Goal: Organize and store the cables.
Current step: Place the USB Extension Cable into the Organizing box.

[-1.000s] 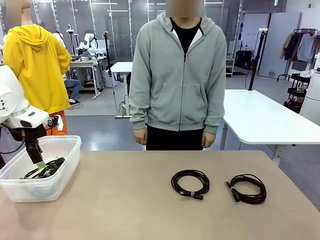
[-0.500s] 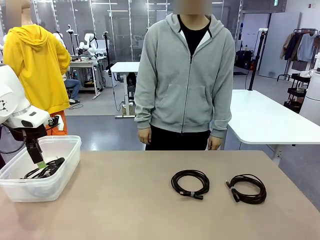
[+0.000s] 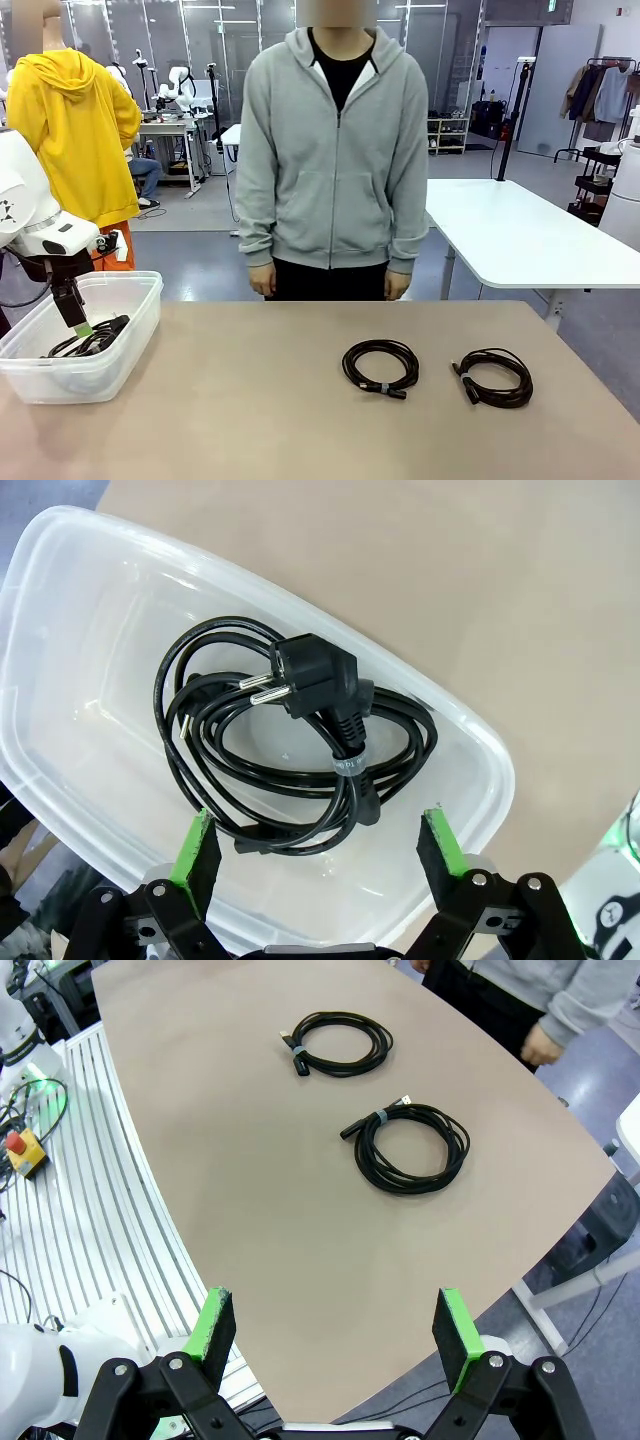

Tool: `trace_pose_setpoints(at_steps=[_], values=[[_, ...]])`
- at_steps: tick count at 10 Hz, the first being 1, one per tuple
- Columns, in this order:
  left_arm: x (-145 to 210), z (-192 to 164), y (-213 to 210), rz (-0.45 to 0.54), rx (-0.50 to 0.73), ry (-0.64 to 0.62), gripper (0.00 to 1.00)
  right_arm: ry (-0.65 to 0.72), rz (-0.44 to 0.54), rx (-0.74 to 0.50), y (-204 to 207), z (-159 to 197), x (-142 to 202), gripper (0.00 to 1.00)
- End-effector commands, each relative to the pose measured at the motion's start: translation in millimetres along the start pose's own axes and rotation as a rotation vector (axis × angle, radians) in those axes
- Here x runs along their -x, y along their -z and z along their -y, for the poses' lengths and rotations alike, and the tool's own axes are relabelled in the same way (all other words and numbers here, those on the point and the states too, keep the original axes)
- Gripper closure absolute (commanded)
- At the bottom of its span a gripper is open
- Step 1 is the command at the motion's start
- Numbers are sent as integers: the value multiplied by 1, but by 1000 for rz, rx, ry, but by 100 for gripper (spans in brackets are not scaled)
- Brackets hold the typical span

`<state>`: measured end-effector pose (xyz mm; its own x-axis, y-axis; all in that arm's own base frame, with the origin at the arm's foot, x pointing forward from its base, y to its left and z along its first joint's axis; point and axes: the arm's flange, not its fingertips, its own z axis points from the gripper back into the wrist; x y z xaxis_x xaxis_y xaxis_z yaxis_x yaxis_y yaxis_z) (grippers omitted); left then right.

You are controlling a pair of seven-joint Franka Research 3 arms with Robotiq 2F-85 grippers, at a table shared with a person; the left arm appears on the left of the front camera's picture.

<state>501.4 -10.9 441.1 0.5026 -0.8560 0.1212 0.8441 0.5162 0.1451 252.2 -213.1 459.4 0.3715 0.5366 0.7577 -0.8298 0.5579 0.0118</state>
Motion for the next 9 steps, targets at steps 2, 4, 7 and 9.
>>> trace_pose_setpoints(at_steps=[2, 4, 7, 9], values=[[2, 0, 0, 8, 7, 16, 0, -5, 12, 1, 0, -2, -1, 0], [2, 0, 0, 8, 7, 16, 0, -5, 12, 1, 0, -2, -1, 0], [11, 7, -17, 60, 10, 8, 0, -7, -43, -8, 4, 2, -12, 0], [31, 25, -43, 117, 26, 58, 0, -20, -61, -21, 10, 8, -29, 0]])
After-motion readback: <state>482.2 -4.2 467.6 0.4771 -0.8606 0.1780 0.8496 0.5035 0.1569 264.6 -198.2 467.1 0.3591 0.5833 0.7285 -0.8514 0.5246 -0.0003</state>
